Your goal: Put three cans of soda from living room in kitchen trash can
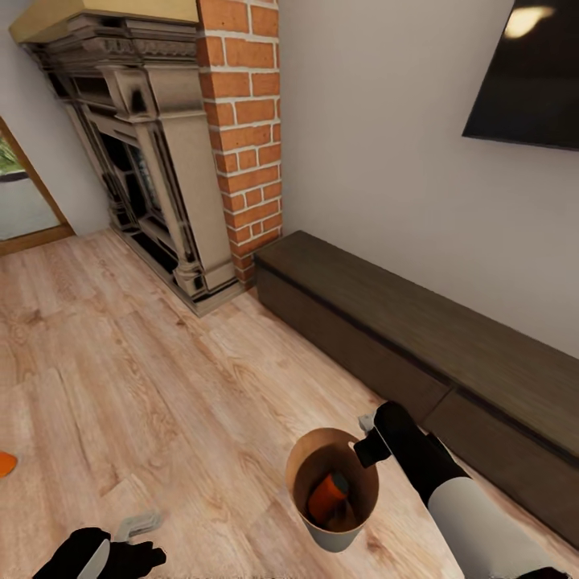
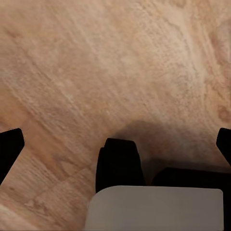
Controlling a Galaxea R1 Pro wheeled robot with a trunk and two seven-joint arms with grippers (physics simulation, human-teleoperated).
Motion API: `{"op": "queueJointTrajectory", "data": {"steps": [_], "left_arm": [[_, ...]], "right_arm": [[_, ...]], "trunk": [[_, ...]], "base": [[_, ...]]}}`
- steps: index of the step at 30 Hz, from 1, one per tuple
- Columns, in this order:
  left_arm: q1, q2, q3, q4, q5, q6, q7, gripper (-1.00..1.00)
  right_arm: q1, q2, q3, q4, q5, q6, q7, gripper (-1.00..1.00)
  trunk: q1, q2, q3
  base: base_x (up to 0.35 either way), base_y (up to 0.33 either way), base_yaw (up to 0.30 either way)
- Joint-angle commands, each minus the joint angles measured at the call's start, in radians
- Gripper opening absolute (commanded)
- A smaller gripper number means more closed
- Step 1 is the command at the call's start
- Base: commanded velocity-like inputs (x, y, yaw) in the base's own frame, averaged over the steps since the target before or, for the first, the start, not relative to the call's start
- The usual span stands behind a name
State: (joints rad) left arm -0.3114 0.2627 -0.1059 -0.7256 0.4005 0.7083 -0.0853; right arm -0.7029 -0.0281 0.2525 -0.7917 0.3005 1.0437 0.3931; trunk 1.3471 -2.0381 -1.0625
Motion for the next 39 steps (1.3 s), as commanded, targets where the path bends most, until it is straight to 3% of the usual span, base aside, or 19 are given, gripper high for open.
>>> {"op": "queueJointTrajectory", "data": {"steps": [1, 7, 11, 21, 39], "left_arm": [[0.000, 0.001, 0.000, 0.000, 0.000, 0.000, 0.000, 1.00], [0.000, 0.013, 0.000, 0.000, 0.000, 0.000, -0.001, 1.00], [0.000, 0.018, 0.000, 0.001, 0.000, 0.000, -0.001, 1.00], [0.000, 0.037, -0.001, 0.004, 0.000, 0.000, -0.001, 1.00], [0.000, 0.038, -0.001, 0.002, -0.002, 0.000, -0.001, 1.00]], "right_arm": [[-0.002, 0.000, -0.002, 0.001, -0.019, 0.004, 0.006, -1.00], [-0.015, -0.002, -0.051, 0.003, -0.020, 0.004, 0.011, -1.00], [-0.020, 0.000, -0.060, 0.005, -0.020, 0.004, 0.012, -1.00], [-0.023, 0.012, -0.050, 0.013, -0.018, 0.004, 0.013, -1.00], [-0.023, 0.016, -0.055, 0.019, -0.019, 0.004, 0.013, -1.00]], "trunk": [[0.000, 0.000, -0.001], [0.000, 0.000, -0.010], [0.000, 0.000, -0.015], [0.000, 0.000, -0.029], [0.000, 0.000, -0.054]], "base": [[0.000, 0.000, 0.178], [0.000, 0.000, 0.179], [0.000, 0.000, 0.179], [0.000, 0.000, 0.179], [0.000, 0.000, 0.179]]}}
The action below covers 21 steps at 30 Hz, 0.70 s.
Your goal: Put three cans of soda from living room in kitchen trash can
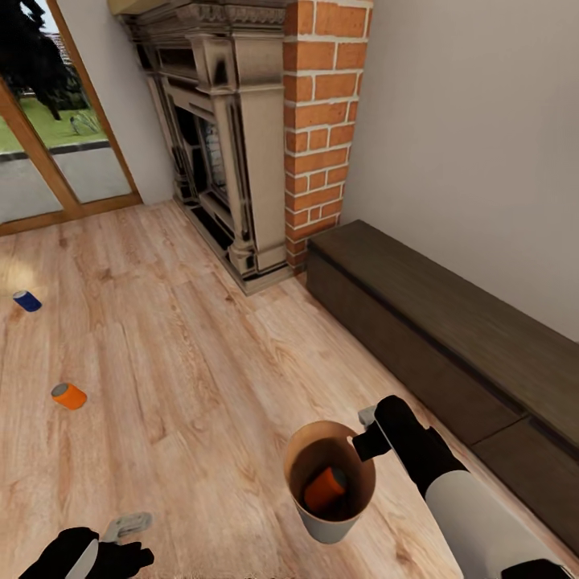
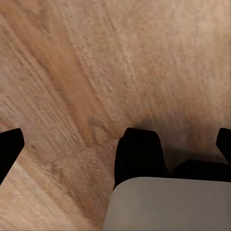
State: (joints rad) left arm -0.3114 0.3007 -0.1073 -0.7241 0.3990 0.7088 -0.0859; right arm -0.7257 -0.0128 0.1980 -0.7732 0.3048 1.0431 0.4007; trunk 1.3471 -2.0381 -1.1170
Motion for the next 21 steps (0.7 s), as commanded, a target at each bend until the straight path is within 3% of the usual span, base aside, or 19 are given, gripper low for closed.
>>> {"op": "queueJointTrajectory", "data": {"steps": [1, 6, 10, 15, 17, 21], "left_arm": [[0.000, 0.000, 0.000, 0.000, 0.000, 0.000, 0.000, 1.00], [0.000, 0.000, 0.000, -0.001, 0.000, 0.001, 0.000, 1.00], [0.000, 0.000, 0.000, -0.001, -0.001, 0.001, 0.000, 1.00], [0.000, 0.000, 0.000, -0.001, -0.001, 0.002, 0.000, 1.00], [0.000, 0.000, 0.000, -0.002, -0.001, 0.008, 0.000, 1.00], [0.000, -0.001, 0.000, -0.003, -0.001, 0.020, 0.000, 1.00]], "right_arm": [[0.000, -0.002, -0.002, 0.001, -0.023, 0.004, 0.006, -1.00], [-0.001, -0.016, -0.007, 0.002, -0.025, 0.004, 0.029, -1.00], [-0.001, -0.051, -0.009, 0.003, -0.025, 0.004, 0.099, -1.00], [-0.001, -0.127, -0.010, 0.003, -0.026, 0.004, 0.189, -1.00], [-0.001, -0.144, -0.010, 0.003, -0.026, 0.004, 0.204, -1.00], [-0.001, -0.154, -0.009, 0.004, -0.025, 0.004, 0.215, -1.00]], "trunk": [[0.000, 0.000, -0.001], [0.000, 0.000, -0.008], [0.000, 0.000, -0.014], [0.000, 0.000, -0.021], [0.000, 0.000, -0.024], [0.000, 0.000, -0.029]], "base": [[0.000, 0.000, 0.179], [0.000, 0.000, 0.179], [0.000, 0.000, 0.179], [0.000, 0.000, 0.179], [0.000, 0.000, 0.179], [0.000, 0.000, 0.179]]}}
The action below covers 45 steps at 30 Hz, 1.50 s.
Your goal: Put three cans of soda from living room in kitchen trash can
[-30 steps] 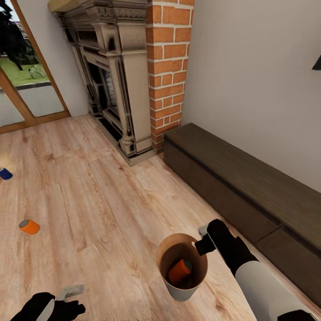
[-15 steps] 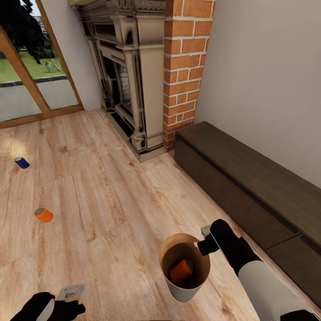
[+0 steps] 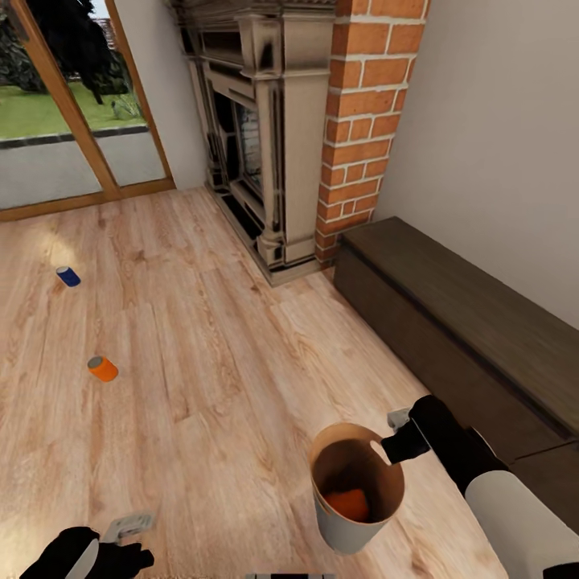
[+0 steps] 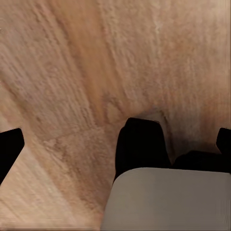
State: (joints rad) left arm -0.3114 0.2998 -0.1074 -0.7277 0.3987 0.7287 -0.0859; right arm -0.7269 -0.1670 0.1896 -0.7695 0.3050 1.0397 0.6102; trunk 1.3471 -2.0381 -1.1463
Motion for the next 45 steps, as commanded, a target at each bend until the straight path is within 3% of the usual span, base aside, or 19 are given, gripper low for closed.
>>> {"op": "queueJointTrajectory", "data": {"steps": [1, 17, 26, 29, 36, 45], "left_arm": [[0.000, 0.000, 0.000, 0.000, 0.000, 0.001, 0.000, 1.00], [-0.003, 0.003, 0.001, -0.031, -0.001, 0.016, 0.000, 1.00], [-0.009, 0.003, -0.001, -0.106, -0.001, 0.087, 0.000, 1.00], [-0.009, 0.001, -0.002, -0.166, -0.001, 0.128, 0.001, 1.00], [-0.009, 0.001, -0.004, -0.213, -0.004, 0.158, 0.001, 1.00], [-0.008, -0.001, -0.003, -0.228, -0.004, 0.162, 0.003, 1.00]], "right_arm": [[0.000, 0.000, 0.000, 0.000, -0.024, 0.008, 0.007, -1.00], [0.000, 0.007, 0.015, 0.001, -0.019, 0.008, -0.001, -1.00], [0.000, 0.017, 0.016, -0.001, -0.017, 0.008, -0.015, -1.00], [0.000, 0.034, 0.016, -0.001, -0.016, 0.008, -0.056, -1.00], [0.000, 0.078, 0.014, -0.001, -0.018, 0.008, -0.157, -1.00], [0.000, 0.098, 0.013, -0.002, -0.017, 0.008, -0.175, -1.00]], "trunk": [[0.000, 0.000, -0.001], [0.000, 0.000, -0.024], [0.000, 0.000, -0.036], [0.000, 0.000, -0.040], [0.000, 0.000, -0.050], [0.000, 0.000, -0.063]], "base": [[0.000, 0.000, 0.179], [0.000, 0.000, 0.179], [0.000, 0.000, 0.179], [0.000, 0.000, 0.179], [0.000, 0.000, 0.179], [0.000, 0.000, 0.179]]}}
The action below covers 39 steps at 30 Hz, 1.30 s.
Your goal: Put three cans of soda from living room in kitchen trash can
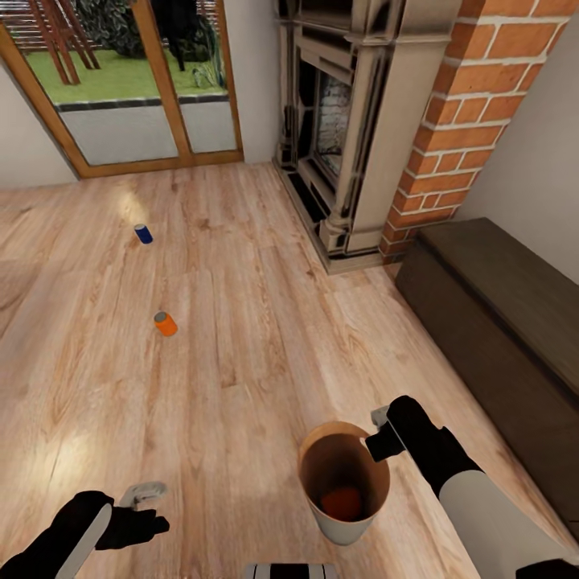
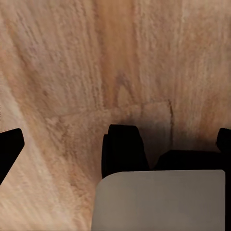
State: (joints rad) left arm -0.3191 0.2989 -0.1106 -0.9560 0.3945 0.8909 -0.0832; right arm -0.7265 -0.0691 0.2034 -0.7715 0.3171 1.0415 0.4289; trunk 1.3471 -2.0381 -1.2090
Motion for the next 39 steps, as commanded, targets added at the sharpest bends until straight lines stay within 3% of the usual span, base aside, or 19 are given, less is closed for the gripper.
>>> {"op": "queueJointTrajectory", "data": {"steps": [1, 12, 15, 19, 22, 25, 27, 32, 39], "left_arm": [[0.000, 0.000, 0.000, 0.000, 0.000, 0.000, 0.000, 1.00], [-0.006, 0.002, 0.000, -0.025, 0.000, 0.013, 0.000, 1.00], [-0.009, -0.003, 0.000, -0.085, 0.000, 0.070, 0.001, 1.00], [-0.011, -0.007, -0.001, -0.261, -0.001, 0.152, 0.004, 1.00], [-0.012, -0.010, 0.000, -0.327, 0.002, 0.156, 0.004, 1.00], [-0.019, -0.028, -0.001, -0.363, 0.005, 0.156, 0.004, 1.00], [-0.030, -0.035, -0.002, -0.369, 0.004, 0.156, 0.005, 1.00], [-0.117, -0.044, -0.007, -0.356, -0.005, 0.156, 0.011, 1.00], [-0.145, -0.044, -0.010, -0.319, -0.010, 0.156, 0.053, 1.00]], "right_arm": [[0.000, 0.000, -0.001, 0.000, -0.029, 0.006, 0.006, -1.00], [0.000, 0.001, -0.004, 0.000, -0.029, 0.006, 0.004, -1.00], [0.000, 0.000, -0.010, 0.000, -0.029, 0.006, 0.004, -1.00], [-0.001, -0.006, -0.015, 0.000, -0.030, 0.006, 0.005, -1.00], [-0.001, -0.011, -0.043, 0.000, -0.031, 0.006, 0.005, -1.00], [-0.001, -0.015, -0.102, 0.000, -0.029, 0.006, 0.004, -1.00], [-0.001, -0.016, -0.114, 0.000, -0.029, 0.006, -0.004, -1.00], [0.000, -0.015, -0.134, 0.000, -0.031, 0.006, -0.097, -1.00], [-0.001, -0.036, -0.140, 0.000, -0.032, 0.006, -0.122, -1.00]], "trunk": [[0.000, 0.000, -0.001], [0.000, 0.000, -0.017], [0.000, 0.000, -0.021], [0.000, 0.000, -0.026], [0.000, 0.000, -0.031], [0.000, 0.000, -0.035], [0.000, 0.000, -0.038], [0.000, 0.000, -0.045], [0.000, 0.000, -0.054]], "base": [[0.000, 0.000, 0.179], [0.000, 0.000, 0.178], [0.000, 0.000, 0.176], [0.000, 0.000, 0.176], [0.000, 0.000, 0.176], [0.000, 0.000, 0.176], [0.000, 0.000, 0.176], [0.000, 0.000, 0.176], [0.000, 0.000, 0.176]]}}
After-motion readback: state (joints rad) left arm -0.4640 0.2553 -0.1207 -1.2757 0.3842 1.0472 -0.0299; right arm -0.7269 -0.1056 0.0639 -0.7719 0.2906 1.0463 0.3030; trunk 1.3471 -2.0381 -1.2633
